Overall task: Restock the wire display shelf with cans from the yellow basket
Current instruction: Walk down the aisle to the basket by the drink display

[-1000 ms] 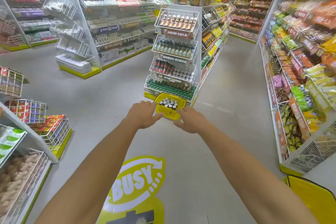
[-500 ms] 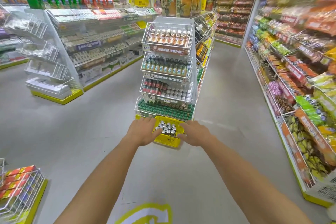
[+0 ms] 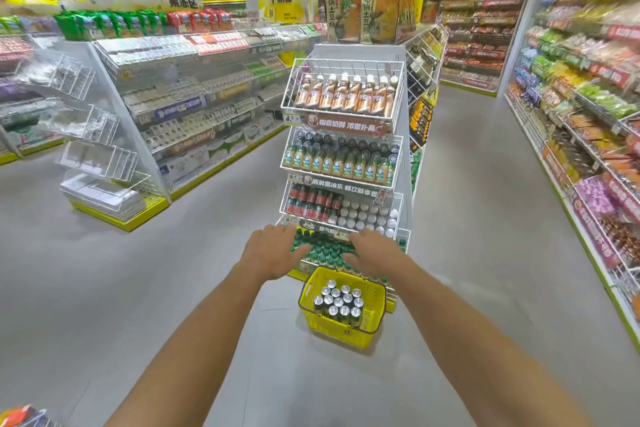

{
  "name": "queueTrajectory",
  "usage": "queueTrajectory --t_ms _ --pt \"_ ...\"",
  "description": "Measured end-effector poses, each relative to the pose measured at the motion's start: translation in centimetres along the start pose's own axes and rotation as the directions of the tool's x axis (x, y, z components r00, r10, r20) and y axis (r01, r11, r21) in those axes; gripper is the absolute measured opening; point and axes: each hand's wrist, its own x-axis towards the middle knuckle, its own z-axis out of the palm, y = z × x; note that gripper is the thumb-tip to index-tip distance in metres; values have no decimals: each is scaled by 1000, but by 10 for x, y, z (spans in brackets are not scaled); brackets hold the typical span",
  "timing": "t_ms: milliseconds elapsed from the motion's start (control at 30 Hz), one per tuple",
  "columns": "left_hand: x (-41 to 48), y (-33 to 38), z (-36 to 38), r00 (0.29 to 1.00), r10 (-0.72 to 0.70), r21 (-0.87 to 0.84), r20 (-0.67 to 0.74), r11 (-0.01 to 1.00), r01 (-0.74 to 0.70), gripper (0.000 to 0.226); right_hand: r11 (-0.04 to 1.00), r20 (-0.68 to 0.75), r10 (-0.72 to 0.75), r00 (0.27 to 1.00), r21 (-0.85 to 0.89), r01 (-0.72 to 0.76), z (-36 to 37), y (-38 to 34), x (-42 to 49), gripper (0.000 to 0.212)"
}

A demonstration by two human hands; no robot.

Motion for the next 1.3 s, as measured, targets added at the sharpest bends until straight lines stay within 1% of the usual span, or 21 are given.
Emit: queueTrajectory --t_ms 67,200,367,433,533,600,767,933,1067,1133,1200,1300 --pt "40 -8 -2 1000 5 -13 9 1000 -5 58 1000 -6 -11 1000 -12 11 -12 10 40 52" --pt "116 -22 11 1000 2 -10 31 1000 -1 58 1000 10 1 1000 -22 -1 -19 27 108 56" --pt "216 -35 34 995 89 -22 47 996 -88 56 999 25 42 999 -3 -42 -10 54 185 61" --pt "261 -38 42 989 136 -33 62 990 -134 57 997 39 81 996 9 -81 -5 66 217 62" --pt "331 -43 60 966 245 -34 82 970 -242 54 985 45 174 984 8 -175 2 84 265 63" --pt "375 -47 71 944 311 -43 107 950 -308 54 971 58 235 970 22 -237 9 94 294 63" --pt "463 -56 100 887 423 -68 183 906 -418 56 922 121 369 922 76 -379 23 118 350 60" --pt "505 -59 142 839 493 -104 230 870 -482 60 878 206 449 869 77 -472 53 130 377 58" --pt "522 -57 187 814 506 -155 286 863 -481 64 872 281 444 851 81 -482 88 136 402 61" --pt "527 -57 216 802 508 -146 315 861 -488 66 874 306 433 848 86 -478 116 137 415 61" --pt "532 -58 254 789 507 -137 347 860 -492 63 875 338 418 843 100 -474 152 138 427 61" --pt "535 -62 327 774 485 -145 408 871 -469 65 871 380 406 831 114 -478 227 141 443 62"
